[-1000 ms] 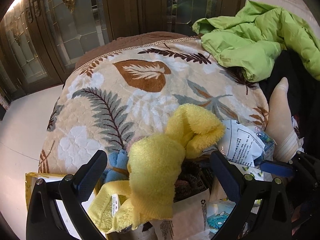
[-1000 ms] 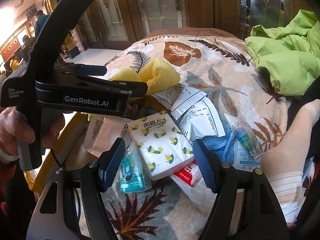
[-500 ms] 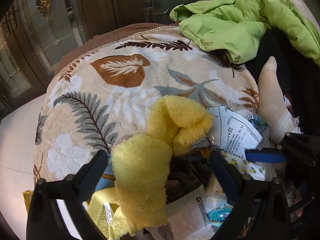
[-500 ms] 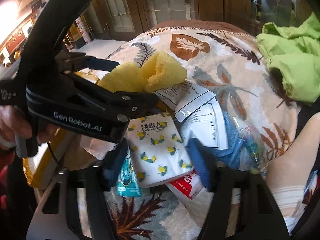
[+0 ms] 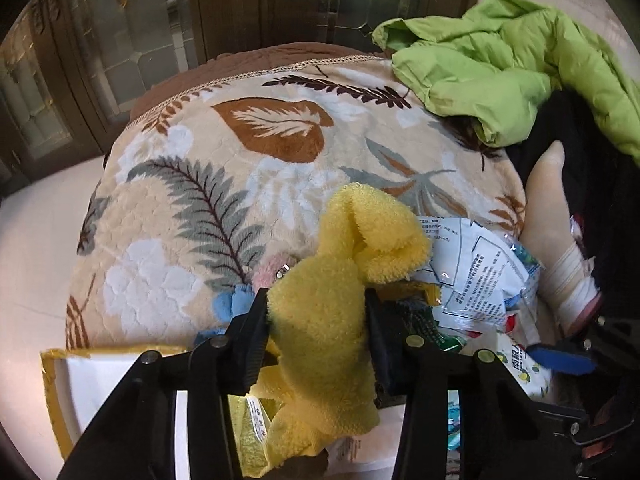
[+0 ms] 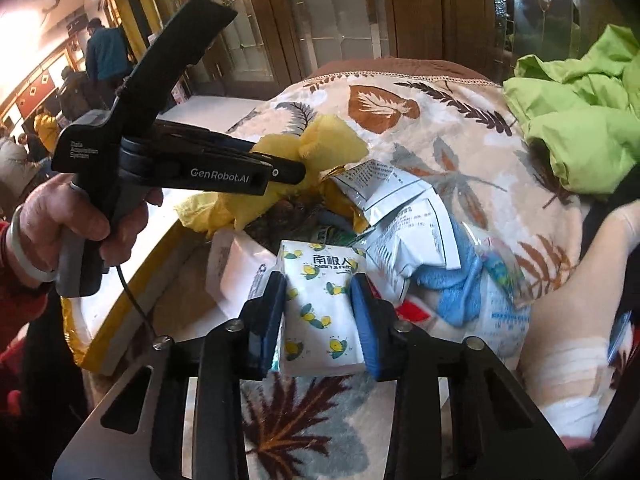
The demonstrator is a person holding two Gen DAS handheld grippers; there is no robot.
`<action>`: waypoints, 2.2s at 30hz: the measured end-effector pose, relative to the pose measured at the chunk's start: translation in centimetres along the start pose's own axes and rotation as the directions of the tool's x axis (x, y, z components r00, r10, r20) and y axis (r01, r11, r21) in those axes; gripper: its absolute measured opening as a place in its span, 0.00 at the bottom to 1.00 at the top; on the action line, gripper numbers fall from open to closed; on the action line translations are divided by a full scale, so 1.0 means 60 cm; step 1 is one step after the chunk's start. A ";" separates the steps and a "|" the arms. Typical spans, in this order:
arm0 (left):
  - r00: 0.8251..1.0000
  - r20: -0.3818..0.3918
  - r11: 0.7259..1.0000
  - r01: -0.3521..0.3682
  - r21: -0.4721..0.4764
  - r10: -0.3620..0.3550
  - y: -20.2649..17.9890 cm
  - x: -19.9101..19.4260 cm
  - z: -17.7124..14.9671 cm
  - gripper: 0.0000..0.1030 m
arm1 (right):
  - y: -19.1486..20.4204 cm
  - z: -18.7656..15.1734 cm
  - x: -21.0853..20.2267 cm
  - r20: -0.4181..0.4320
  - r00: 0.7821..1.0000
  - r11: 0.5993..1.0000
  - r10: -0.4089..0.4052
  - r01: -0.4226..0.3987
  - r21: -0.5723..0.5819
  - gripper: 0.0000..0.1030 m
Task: Organize soft objects
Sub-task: 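Close left tool on the yellow towel while right tool grasps the lemon-print tissue pack, then carry the towel into the yellow-rimmed box with left tool while right tool drops the tissue pack there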
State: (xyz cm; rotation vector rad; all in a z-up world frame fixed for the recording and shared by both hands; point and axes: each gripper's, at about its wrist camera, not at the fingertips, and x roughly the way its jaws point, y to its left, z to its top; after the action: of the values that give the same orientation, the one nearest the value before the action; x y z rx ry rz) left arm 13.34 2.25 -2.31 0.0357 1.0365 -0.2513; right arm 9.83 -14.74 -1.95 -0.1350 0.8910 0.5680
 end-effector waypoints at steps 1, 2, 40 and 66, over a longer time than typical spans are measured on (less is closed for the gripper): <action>1.000 0.003 1.000 0.007 -0.009 -0.006 0.002 -0.003 0.000 0.43 | 0.001 -0.003 -0.006 0.009 1.000 1.000 0.003 -0.003 0.012 0.29; 1.000 0.011 0.999 0.027 -0.025 -0.027 0.006 -0.012 -0.001 0.43 | 0.001 -0.004 -0.010 0.014 1.000 1.000 0.010 -0.010 0.023 0.28; 0.985 0.169 0.993 0.060 -0.106 -0.041 0.103 -0.226 -0.068 0.43 | 0.098 -0.088 -0.008 -0.139 0.990 0.990 0.029 -0.009 0.141 0.37; 0.984 -0.067 0.930 -0.178 -0.323 0.165 0.305 -0.083 -0.170 0.57 | 0.289 0.094 0.207 -0.185 0.978 0.985 0.092 -0.063 0.161 0.39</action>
State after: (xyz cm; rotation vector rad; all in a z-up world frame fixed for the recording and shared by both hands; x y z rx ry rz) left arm 6.35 22.46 -4.91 -0.1704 1.0958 0.0841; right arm 10.85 6.96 -5.83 -0.0137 1.1281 0.5625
